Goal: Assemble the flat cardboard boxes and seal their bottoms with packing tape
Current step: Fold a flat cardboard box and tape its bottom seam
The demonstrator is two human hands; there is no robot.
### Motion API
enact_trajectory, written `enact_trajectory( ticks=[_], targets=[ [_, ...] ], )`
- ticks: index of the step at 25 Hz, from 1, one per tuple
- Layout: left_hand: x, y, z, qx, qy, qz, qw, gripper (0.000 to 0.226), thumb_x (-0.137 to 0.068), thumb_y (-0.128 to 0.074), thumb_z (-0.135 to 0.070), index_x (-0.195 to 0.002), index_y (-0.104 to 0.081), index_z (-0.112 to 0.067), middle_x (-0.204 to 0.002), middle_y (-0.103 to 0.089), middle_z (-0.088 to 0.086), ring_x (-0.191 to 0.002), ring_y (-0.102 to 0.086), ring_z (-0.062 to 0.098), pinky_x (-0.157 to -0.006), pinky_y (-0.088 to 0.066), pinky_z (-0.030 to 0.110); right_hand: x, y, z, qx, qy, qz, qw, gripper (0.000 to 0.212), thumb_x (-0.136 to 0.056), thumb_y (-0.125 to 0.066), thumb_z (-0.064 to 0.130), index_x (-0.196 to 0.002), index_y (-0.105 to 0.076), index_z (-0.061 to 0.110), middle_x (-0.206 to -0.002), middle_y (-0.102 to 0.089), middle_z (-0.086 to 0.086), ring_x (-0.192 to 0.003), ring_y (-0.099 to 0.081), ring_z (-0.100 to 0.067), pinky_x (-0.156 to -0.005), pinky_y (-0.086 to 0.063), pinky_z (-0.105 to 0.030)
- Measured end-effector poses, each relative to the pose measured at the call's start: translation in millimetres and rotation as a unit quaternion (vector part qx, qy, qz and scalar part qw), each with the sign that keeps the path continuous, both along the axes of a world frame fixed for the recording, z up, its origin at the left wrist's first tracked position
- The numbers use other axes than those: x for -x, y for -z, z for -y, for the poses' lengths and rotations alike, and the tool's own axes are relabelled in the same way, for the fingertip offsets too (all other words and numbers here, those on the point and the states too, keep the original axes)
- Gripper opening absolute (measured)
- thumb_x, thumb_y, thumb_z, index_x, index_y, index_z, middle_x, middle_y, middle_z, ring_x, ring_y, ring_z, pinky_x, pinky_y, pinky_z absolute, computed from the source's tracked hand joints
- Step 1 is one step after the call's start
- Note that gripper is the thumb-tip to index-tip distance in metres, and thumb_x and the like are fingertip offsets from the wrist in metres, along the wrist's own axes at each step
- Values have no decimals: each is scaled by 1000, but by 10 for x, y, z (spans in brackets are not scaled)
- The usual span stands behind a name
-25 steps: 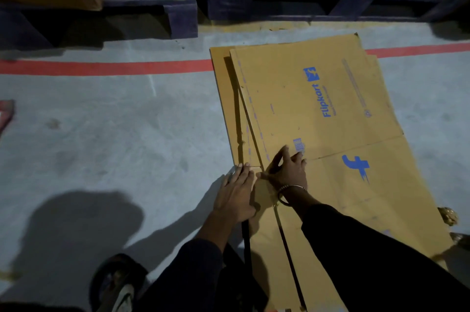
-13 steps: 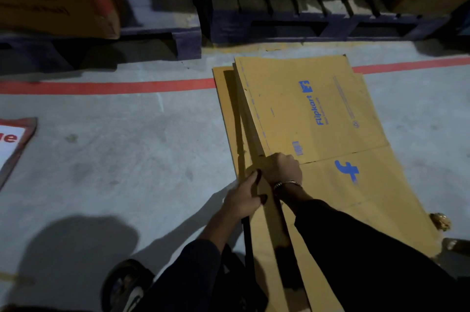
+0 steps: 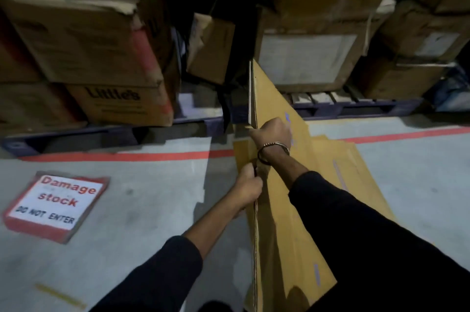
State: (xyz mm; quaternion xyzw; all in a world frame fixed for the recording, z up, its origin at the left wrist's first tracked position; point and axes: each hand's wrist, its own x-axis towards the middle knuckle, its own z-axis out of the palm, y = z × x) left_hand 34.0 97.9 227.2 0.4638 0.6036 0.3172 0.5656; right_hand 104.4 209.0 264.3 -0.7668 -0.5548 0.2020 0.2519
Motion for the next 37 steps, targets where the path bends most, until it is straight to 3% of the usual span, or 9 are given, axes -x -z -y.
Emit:
enact_trajectory(
  ticks=[4, 11, 16, 21, 25, 28, 31, 34, 37],
  targets=[
    [424, -792, 327, -84, -14, -120, 989, 20, -95, -49, -19, -107, -62, -27, -92, -70, 1, -83, -65, 20, -67, -53, 39, 445, -776, 381, -70, -19, -52, 996, 27, -72, -80, 34, -64, -70, 11, -62, -66, -3, -60, -63, -21, -54, -55, -33],
    [1051, -1700, 1385, -131, 10, -238, 962, 14, -95, -51, -14, -106, -52, -22, -86, -64, 1, -76, -65, 22, -58, -44, 30, 1055, -1407, 1353, -106, -88, -155, 978, 32, -73, -74, 41, -62, -71, 12, -61, -68, -2, -59, -66, -19, -55, -56, -35],
    [1310, -1489, 1695, -127, -8, -295, 947, 26, -99, -50, -18, -124, -54, -22, -106, -67, 4, -99, -66, 28, -75, -50, 35, 1251, -1076, 1634, -35, -112, -227, 967, 29, -79, -78, 44, -79, -81, 15, -77, -76, -2, -69, -64, -14, -68, -58, -35],
    [1448, -883, 1725, -80, -109, -215, 967, 36, -102, -56, -33, -138, -50, -31, -118, -63, -12, -104, -62, 15, -96, -54, 41, 1379, -257, 1376, 104, -139, -308, 935, 70, -45, -82, 87, -92, -82, 35, -90, -79, 13, -93, -75, -14, -84, -63, -44],
    [1621, -777, 1605, -42, -211, -66, 974, 52, -96, -56, -67, -133, -57, -31, -128, -63, -9, -115, -60, 9, -93, -49, 33, 1436, -425, 1415, 157, -154, -396, 892, 62, -54, -93, 64, -101, -81, 24, -108, -78, 6, -106, -71, -16, -98, -58, -44],
    [1674, -784, 1504, -16, -217, 31, 975, 46, -103, -46, -62, -134, -57, -31, -122, -69, -9, -108, -62, 1, -84, -47, 26, 1425, -401, 1361, 169, -112, -424, 883, 40, -64, -94, 45, -96, -82, 24, -98, -79, 6, -100, -72, -17, -90, -61, -49],
    [1727, -756, 1463, -51, -230, -49, 971, 42, -106, -46, -54, -139, -57, -31, -125, -68, -9, -113, -64, 10, -99, -51, 38, 1378, -448, 1326, 25, -128, -267, 955, 36, -75, -79, 41, -108, -80, 26, -100, -78, 6, -95, -72, -16, -87, -62, -41],
    [1814, -796, 1421, -77, -182, -270, 942, 21, -101, -59, -37, -118, -69, -29, -96, -73, -11, -84, -69, 11, -78, -60, 38, 1266, -514, 1254, -55, -205, -68, 975, 35, -83, -73, 28, -117, -75, 22, -104, -77, -3, -97, -70, -23, -85, -61, -37],
    [1823, -914, 1469, -9, -108, -240, 965, 14, -91, -68, -19, -103, -66, -27, -80, -72, 0, -70, -69, 18, -62, -58, 33, 1077, -586, 1163, -75, -222, -1, 972, 18, -85, -71, 16, -103, -74, 13, -91, -73, -11, -87, -69, -30, -79, -63, -46]
  ],
)
